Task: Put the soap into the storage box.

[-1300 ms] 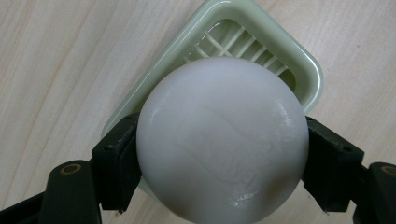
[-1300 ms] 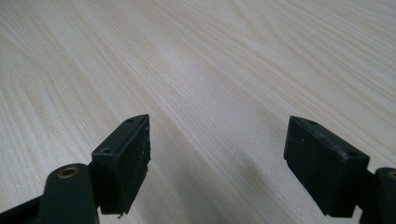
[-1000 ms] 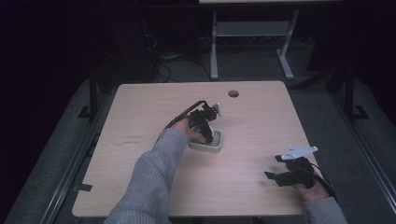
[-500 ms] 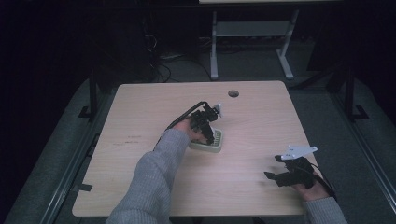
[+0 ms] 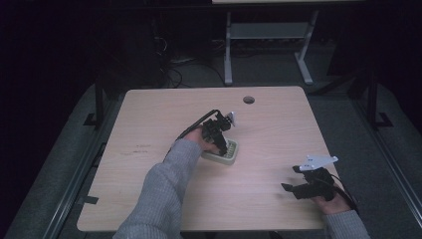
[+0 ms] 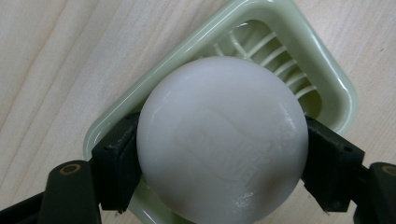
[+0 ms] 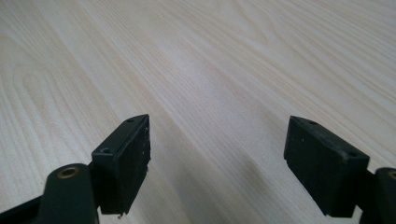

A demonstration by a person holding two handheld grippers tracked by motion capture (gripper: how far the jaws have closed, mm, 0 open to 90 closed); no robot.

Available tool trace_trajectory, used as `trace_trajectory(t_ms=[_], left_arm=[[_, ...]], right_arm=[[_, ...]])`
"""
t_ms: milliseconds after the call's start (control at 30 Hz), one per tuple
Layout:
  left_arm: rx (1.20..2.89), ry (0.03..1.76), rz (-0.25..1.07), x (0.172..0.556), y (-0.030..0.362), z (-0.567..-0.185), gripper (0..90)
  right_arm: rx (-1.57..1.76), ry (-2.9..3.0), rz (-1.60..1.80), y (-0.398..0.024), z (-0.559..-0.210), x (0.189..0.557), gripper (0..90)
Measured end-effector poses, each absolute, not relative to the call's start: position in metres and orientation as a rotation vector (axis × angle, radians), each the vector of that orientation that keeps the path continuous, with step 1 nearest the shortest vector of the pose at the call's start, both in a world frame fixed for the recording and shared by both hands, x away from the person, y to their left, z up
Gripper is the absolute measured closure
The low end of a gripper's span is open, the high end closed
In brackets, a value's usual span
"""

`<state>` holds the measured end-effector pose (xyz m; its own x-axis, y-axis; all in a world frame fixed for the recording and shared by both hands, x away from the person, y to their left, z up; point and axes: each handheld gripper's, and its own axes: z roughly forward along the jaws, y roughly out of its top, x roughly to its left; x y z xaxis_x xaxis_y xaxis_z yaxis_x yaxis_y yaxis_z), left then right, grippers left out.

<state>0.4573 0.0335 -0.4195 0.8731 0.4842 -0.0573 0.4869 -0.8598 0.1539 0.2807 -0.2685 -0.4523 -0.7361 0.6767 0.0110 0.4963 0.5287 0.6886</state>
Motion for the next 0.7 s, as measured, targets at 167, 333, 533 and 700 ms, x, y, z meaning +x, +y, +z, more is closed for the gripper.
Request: trace_trajectory(t_ms=[167, 333, 533, 700], left_arm=[[2.875, 0.750, -0.027, 0.458, 0.035, -0.419, 23.2], [2.858, 0.751, -0.019, 0.457, 0.037, -0.414, 22.9], [2.826, 0.751, -0.009, 0.456, 0.042, -0.404, 23.4], [2.814, 0.756, 0.001, 0.454, 0.046, -0.401, 23.2]], right_arm=[[0.992, 2.515, 1.007, -0.268, -0.452, 0.281, 22.2], [0.991, 2.516, 1.006, -0.268, -0.452, 0.281, 22.2], [0.984, 2.517, 1.011, -0.267, -0.453, 0.281, 22.2], [0.977, 2.519, 1.009, -0.267, -0.453, 0.281, 22.2]])
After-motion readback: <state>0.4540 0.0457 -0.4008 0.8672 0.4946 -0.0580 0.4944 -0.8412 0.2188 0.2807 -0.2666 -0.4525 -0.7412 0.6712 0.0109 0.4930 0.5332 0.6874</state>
